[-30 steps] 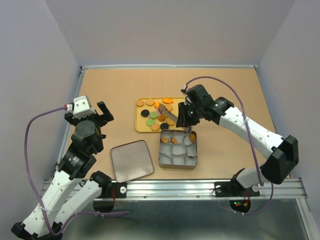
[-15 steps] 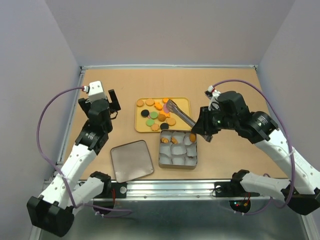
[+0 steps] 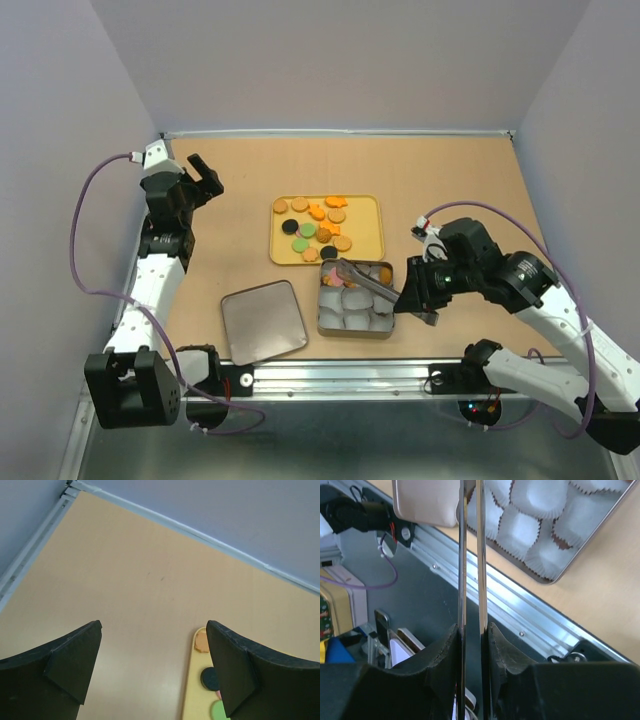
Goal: Pack the cookies
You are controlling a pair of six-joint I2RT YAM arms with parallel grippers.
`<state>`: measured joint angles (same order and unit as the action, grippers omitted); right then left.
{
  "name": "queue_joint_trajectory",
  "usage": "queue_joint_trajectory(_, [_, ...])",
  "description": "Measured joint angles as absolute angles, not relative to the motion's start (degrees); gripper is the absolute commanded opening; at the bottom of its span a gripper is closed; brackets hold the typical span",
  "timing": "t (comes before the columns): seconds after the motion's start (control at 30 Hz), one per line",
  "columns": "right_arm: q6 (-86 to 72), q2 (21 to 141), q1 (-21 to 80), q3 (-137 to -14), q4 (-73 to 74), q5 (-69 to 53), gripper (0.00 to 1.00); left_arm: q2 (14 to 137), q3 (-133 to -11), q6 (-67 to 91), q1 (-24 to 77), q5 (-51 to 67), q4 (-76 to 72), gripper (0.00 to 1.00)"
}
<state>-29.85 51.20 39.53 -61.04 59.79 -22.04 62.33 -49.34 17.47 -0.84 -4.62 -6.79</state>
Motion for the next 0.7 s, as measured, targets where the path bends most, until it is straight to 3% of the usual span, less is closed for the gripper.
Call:
queue_joint_trajectory(0.27, [-29.8, 48.8, 39.6, -57.2, 61.1, -26.0, 0.28, 66.5, -50.7, 20.4, -1.9, 3.2, -11.8, 0.93])
queue_joint_trajectory(0.7, [-30.0, 50.6, 39.8, -49.1, 56.7, -26.0, 0.27, 66.6, -50.7, 20.4, -1.9, 3.9, -12.7, 0.93])
